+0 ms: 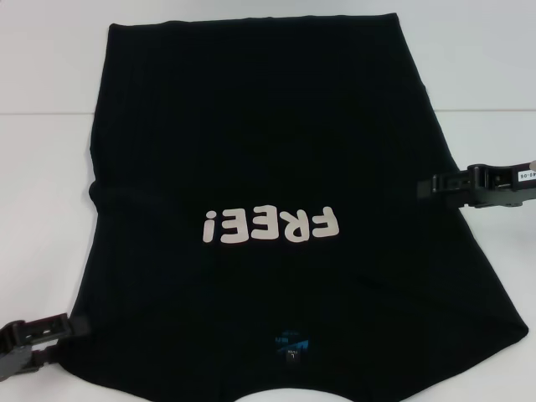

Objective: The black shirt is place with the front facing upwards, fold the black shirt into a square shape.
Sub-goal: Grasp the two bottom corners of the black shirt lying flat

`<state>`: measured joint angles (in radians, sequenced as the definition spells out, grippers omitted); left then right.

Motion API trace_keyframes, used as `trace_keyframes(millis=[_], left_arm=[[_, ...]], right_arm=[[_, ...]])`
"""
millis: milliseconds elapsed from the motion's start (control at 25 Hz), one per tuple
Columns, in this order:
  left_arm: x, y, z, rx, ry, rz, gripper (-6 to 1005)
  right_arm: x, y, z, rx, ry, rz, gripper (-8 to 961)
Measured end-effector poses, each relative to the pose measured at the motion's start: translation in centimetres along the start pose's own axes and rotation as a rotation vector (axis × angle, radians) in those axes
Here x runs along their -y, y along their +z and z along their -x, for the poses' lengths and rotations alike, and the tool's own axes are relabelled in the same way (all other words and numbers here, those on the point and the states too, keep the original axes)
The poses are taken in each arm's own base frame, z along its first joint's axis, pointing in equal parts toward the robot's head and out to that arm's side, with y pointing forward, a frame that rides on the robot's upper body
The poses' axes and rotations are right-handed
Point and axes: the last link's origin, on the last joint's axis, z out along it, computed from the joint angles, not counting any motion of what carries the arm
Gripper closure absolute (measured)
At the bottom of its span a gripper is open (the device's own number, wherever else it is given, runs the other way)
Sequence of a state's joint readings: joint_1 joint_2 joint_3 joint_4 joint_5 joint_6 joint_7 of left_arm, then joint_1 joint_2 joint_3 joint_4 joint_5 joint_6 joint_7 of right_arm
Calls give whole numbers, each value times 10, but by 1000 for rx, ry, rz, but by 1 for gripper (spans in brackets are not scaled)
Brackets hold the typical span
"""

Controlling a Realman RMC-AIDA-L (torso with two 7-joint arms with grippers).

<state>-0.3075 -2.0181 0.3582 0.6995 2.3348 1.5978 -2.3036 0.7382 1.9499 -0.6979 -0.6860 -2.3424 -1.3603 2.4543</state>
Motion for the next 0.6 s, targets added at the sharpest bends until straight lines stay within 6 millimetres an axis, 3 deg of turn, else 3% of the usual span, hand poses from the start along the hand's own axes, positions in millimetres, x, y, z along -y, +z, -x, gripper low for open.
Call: trace_keyframes(millis=[240, 520, 600], left_arm=[[-10, 13, -5, 16, 13, 23, 325], [-8, 11, -9, -17, -6, 13, 330], [-8, 10, -8, -16, -5, 13, 421]], right_arm=[[-1, 0, -1, -4, 0, 8, 194], [-2, -3, -1, 10, -7, 40, 194], [-1, -4, -3, 4, -8, 39, 194]])
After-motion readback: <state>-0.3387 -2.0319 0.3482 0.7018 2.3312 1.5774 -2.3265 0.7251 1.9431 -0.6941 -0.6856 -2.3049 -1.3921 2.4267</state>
